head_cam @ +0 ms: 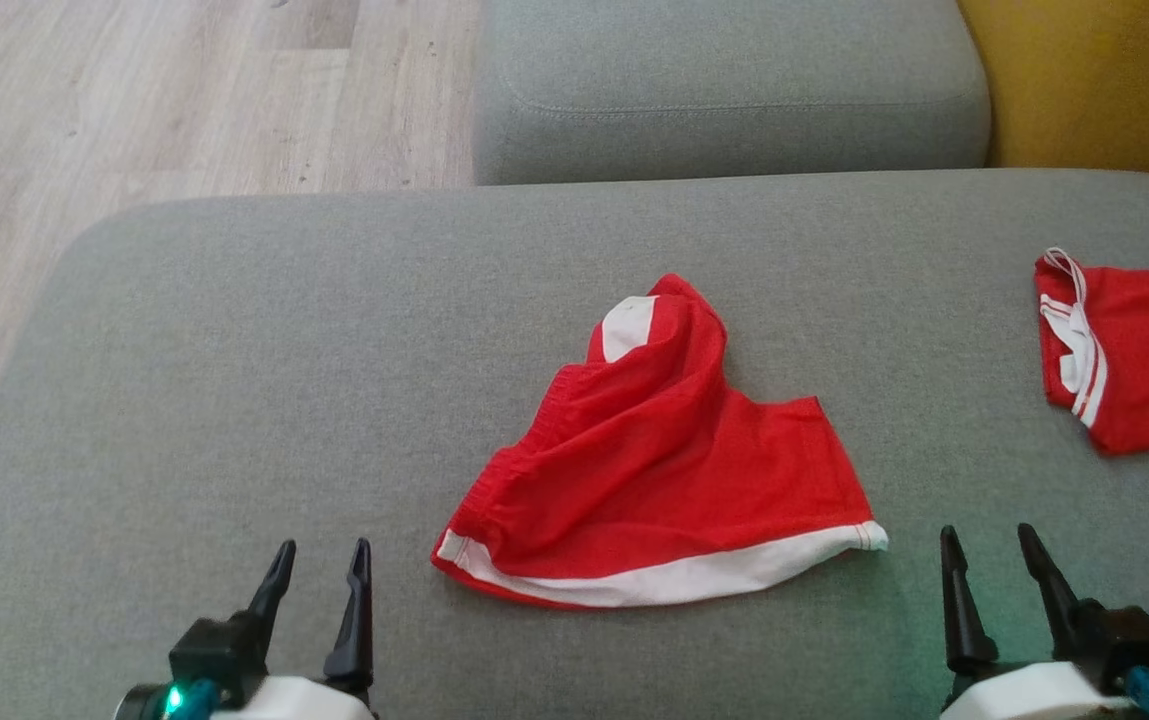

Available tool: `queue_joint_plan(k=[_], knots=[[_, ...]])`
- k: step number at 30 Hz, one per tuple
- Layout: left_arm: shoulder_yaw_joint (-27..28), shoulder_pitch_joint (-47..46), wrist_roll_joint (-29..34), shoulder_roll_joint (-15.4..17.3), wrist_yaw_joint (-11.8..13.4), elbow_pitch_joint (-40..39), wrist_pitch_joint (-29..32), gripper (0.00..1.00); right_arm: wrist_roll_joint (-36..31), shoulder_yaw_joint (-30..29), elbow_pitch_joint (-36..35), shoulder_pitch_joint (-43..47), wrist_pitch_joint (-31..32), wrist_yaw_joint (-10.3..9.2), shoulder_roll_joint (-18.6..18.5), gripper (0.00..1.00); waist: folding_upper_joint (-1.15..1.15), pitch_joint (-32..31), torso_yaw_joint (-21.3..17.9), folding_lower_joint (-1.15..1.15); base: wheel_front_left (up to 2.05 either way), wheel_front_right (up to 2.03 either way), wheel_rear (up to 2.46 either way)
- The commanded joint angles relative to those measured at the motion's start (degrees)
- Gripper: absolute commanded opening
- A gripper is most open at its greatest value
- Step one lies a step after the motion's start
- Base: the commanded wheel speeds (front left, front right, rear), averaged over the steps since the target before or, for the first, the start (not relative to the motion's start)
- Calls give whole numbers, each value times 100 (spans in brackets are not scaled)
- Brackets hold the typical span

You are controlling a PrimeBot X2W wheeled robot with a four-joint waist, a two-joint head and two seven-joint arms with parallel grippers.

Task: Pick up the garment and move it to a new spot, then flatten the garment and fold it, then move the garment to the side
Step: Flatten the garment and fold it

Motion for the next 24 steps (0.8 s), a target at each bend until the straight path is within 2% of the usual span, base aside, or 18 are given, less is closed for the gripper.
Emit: queue_joint_plan(k=[1, 8, 12, 18, 24], knots=[[284, -160, 65, -52, -60, -123, -71, 100, 10, 165, -179, -173, -63, -4, -51, 100, 0, 3, -4, 0, 0, 0, 0], [374, -158, 172, -122, -159, -91, -71, 100, -9, 217, -208, -172, -63, -4, -51, 100, 0, 24, 5, 0, 0, 0, 0], [344, -271, 203, -144, -242, -57, -71, 100, 45, 523, -157, -297, -63, -4, -51, 100, 0, 108, 8, 0, 0, 0, 0], [119, -645, 343, -120, -494, 552, -71, 100, -289, 1091, 592, -821, 387, -4, -51, 100, 0, 310, 16, 0, 0, 0, 0], [-145, -1227, 363, -105, -694, 1173, 33, 100, -577, 1049, 953, -1294, 738, -4, -51, 100, 0, 587, 92, 0, 0, 0, 0]])
